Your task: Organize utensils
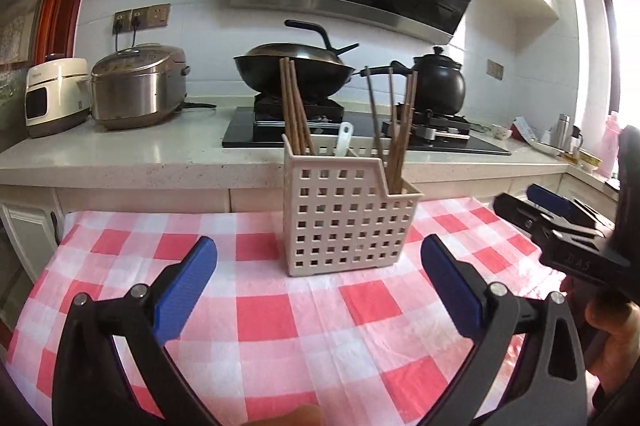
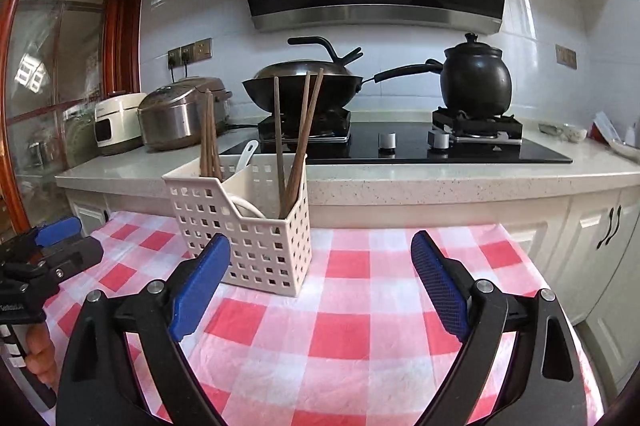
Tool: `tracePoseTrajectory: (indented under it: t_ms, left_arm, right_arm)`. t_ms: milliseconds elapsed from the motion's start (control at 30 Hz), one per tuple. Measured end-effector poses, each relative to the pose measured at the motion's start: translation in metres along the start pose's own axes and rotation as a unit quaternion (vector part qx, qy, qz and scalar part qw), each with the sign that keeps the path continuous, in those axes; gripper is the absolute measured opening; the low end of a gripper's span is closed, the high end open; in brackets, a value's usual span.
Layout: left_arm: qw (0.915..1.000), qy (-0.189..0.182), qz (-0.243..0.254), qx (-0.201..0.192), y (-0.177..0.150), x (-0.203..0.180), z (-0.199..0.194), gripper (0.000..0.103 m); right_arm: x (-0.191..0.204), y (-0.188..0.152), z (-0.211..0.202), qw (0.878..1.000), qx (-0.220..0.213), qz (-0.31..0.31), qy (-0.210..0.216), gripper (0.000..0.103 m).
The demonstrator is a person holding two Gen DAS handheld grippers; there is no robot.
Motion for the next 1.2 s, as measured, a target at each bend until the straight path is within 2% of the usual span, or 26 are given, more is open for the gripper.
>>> tracePoseTrajectory:
  t_ms: [300, 1200]
  left_arm:
    - [0.9999, 0.011, -0.008, 0.005, -0.003, 0.010, 0.009, 0.098]
    - [0.9999, 0.005, -0.008, 0.009, -0.006, 0.011, 0.011, 0.099]
  right_arm:
    - [0.000, -0.004, 0.004, 1.000, 0.005, 0.005, 0.007, 0.086]
    - [-0.001, -0.004, 0.003, 1.000, 0.004, 0.005, 0.004, 0.086]
Point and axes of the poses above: each gripper's, at about its wrist camera, not at the fingertips, and z roughly the way its jaws point, x to its left, y to its top, the point moved 9 cm from there along z, roughly the way its jaws point, and after that the axes turned 14 degrees about y, right-handed, at the moved point
